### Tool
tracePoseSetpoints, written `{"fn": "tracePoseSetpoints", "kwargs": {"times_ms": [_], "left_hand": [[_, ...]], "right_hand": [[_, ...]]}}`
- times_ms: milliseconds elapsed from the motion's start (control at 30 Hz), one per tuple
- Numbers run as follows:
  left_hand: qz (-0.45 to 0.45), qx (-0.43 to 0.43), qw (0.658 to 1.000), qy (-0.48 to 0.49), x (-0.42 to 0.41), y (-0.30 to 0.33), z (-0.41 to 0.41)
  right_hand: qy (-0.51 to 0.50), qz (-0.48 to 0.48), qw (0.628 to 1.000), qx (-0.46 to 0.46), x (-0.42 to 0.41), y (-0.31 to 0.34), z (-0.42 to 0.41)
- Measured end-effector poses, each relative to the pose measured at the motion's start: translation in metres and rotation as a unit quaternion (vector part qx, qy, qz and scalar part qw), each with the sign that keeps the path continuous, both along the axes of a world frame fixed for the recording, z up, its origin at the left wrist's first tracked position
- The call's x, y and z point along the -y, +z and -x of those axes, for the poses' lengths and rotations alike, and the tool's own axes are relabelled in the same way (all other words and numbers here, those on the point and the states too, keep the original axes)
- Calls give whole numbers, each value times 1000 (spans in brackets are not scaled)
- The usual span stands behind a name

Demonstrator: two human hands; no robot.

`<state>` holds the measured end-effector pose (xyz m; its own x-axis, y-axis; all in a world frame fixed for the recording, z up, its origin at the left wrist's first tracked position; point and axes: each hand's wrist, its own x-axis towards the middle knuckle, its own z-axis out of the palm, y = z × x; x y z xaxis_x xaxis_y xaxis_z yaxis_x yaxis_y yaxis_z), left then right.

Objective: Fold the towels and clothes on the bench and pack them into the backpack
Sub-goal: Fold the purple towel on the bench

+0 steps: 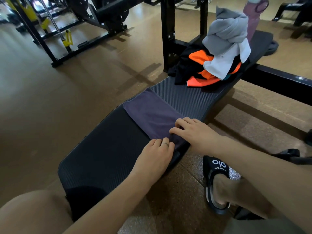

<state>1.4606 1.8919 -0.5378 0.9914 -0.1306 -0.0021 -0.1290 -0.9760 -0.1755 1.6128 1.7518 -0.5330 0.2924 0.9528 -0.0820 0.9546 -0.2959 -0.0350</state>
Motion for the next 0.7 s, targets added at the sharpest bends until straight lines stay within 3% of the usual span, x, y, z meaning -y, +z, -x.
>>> {"fn": "tracePoseSetpoints", "kwargs": {"times_ms": [233, 400, 700], "left_hand": [[-16, -15, 1000, -23, 1, 3, 4], [9, 1, 999, -39, -1, -2, 21], [184, 1, 974, 133, -2, 17, 16]], "right_hand": [[-13, 7, 999, 34, 2, 1, 2], [-5, -29, 1000, -4, 5, 1, 3], [-54, -98, 985, -128, 10, 10, -10]]}}
